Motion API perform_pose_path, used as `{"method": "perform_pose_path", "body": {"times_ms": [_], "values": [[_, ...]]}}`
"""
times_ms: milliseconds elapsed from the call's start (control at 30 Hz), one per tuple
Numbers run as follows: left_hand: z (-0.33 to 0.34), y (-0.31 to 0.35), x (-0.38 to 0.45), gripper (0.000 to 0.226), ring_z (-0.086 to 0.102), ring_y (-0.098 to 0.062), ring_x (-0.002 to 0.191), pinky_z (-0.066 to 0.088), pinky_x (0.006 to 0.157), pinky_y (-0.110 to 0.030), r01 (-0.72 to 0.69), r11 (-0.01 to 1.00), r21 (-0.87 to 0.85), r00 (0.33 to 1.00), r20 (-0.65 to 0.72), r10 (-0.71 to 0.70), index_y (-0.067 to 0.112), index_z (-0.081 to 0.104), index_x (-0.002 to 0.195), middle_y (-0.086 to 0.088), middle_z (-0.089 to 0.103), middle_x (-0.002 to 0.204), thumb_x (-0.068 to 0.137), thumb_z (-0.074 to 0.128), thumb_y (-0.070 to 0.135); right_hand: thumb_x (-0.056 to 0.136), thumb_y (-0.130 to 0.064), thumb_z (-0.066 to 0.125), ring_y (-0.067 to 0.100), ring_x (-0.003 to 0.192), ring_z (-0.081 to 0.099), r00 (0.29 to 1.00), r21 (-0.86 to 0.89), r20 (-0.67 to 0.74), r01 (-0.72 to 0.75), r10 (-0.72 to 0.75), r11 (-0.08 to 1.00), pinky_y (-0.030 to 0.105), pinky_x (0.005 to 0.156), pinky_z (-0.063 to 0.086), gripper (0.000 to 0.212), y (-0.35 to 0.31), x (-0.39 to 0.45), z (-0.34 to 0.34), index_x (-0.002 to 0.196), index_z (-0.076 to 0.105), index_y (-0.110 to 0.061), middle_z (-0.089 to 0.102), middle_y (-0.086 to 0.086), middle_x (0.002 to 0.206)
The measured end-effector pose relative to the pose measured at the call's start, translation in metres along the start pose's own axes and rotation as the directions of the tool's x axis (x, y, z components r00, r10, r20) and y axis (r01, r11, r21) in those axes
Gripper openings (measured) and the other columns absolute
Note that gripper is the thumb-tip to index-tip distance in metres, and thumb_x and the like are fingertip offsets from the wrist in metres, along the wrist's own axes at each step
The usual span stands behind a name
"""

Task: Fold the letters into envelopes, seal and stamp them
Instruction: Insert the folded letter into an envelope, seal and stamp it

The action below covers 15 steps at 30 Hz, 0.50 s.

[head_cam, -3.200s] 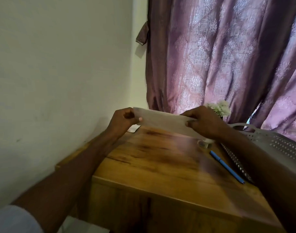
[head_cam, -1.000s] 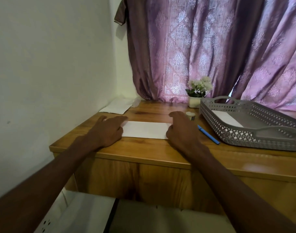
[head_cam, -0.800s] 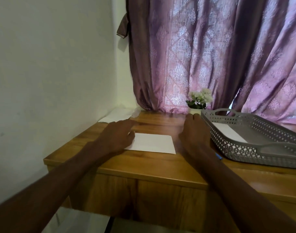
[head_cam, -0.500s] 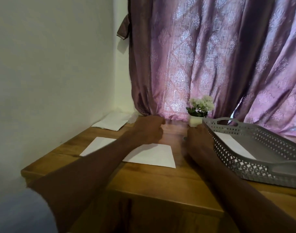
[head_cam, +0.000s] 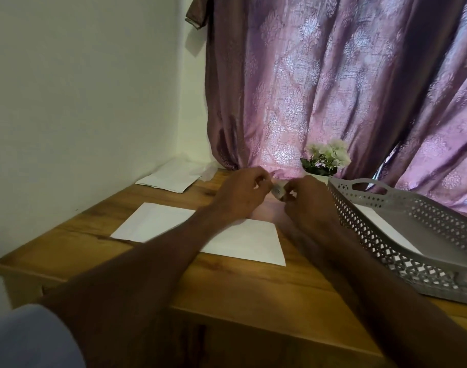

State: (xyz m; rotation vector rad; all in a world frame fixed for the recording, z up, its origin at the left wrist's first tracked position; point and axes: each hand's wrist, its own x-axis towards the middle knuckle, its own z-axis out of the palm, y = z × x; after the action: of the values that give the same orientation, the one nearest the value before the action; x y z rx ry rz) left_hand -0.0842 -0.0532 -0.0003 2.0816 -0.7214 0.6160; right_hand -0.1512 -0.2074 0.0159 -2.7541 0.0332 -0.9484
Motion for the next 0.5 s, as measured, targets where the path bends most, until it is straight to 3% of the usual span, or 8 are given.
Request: {"method": "perform_pose_path", "body": {"times_ms": [67, 167, 333, 500], "values": [[0.0, 0.0, 0.005, 0.024, 0.067, -0.011, 0.095, 0.052, 0.085, -0.024, 0.045, 0.992, -0.116, 0.999, 0.005, -0.045, 0.019, 0.073, 0.114, 0.004, 0.075, 0.106, 0.102, 0.062, 0.036, 0.086, -0.013, 0.072, 0.023, 0.086, 0.067, 1.0, 0.087, 0.003, 0.01, -0.01, 0.996, 0.03, 0.068, 0.05, 0.021, -0.002, 0.004, 0.007, 0.105, 0.079, -0.017, 0.073, 0.009, 0.101], [-0.005, -0.003, 0.004, 0.023, 0.066, -0.003, 0.087, 0.047, 0.077, -0.014, 0.068, 0.98, -0.185, 0.998, 0.031, -0.063, 0.014, 0.076, 0.11, 0.004, 0.075, 0.1, 0.099, 0.067, 0.032, 0.088, -0.013, 0.072, 0.017, 0.08, 0.064, 0.999, 0.156, -0.012, 0.034, -0.032, 0.987, 0.023, 0.057, 0.039, 0.016, 0.004, 0.006, 0.015, 0.099, 0.078, -0.022, 0.072, 0.004, 0.097], [-0.007, -0.003, 0.0, 0.02, 0.07, -0.018, 0.1, 0.054, 0.089, -0.027, 0.135, 0.951, -0.279, 0.99, 0.063, -0.123, 0.008, 0.076, 0.11, -0.007, 0.077, 0.107, 0.093, 0.076, 0.018, 0.091, -0.016, 0.072, 0.015, 0.083, 0.064, 0.999, 0.211, -0.016, 0.044, -0.042, 0.976, 0.032, 0.064, 0.05, 0.011, 0.012, 0.001, 0.016, 0.098, 0.076, -0.023, 0.07, 0.0, 0.097], [-0.011, -0.001, -0.001, 0.013, 0.071, -0.016, 0.098, 0.055, 0.09, -0.026, 0.144, 0.952, -0.269, 0.99, 0.035, -0.139, 0.01, 0.076, 0.103, -0.004, 0.077, 0.103, 0.091, 0.077, 0.015, 0.096, -0.023, 0.068, 0.019, 0.086, 0.064, 0.998, 0.263, -0.001, 0.055, -0.057, 0.963, 0.041, 0.073, 0.054, 0.008, 0.014, -0.002, 0.013, 0.098, 0.075, -0.022, 0.07, 0.002, 0.098]]}}
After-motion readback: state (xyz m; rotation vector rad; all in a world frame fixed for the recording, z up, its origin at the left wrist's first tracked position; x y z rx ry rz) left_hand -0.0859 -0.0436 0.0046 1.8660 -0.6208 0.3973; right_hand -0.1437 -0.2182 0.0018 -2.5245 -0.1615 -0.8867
